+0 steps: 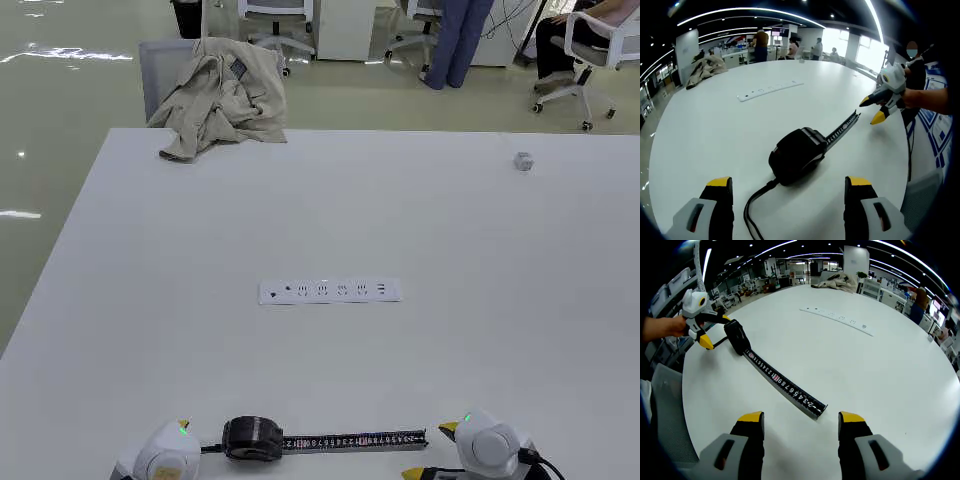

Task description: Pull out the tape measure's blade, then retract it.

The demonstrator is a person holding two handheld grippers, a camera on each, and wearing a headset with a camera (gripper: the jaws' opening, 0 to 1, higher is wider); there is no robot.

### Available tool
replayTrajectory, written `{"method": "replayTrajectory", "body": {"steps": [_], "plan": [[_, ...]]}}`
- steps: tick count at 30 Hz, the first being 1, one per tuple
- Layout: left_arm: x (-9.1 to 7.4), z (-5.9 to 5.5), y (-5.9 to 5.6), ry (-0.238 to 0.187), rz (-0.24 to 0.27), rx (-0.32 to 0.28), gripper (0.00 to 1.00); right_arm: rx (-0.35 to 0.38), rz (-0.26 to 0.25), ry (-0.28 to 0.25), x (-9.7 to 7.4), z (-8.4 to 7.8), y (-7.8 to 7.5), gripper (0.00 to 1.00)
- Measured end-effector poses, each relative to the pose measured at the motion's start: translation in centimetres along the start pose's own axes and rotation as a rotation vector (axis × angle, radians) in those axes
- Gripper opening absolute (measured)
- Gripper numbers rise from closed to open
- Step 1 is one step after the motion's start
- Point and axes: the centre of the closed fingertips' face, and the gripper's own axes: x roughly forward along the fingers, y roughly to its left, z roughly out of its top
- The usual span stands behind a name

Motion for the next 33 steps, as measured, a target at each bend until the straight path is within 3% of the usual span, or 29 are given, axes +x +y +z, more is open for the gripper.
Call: {"method": "replayTrajectory", "body": {"steps": [10,17,27,33], "plan": [[-1.5,-1.2,-0.6,-0.007,0.049,-0.110,0.91,0.044,-0.029,-0.046,-0.9,0.5,1.8,0.64],[-2.8,-1.7,-0.9,-0.016,0.083,-0.143,0.93,0.075,-0.046,-0.072,-1.4,0.8,2.6,0.66],[-4.5,-1.7,-0.4,-0.048,0.153,-0.202,0.94,0.104,-0.070,-0.086,-2.4,0.5,3.3,0.68],[-5.2,-2.4,-0.2,-0.030,0.200,-0.238,0.98,0.123,-0.093,-0.088,-3.2,-0.1,3.6,0.73]]}}
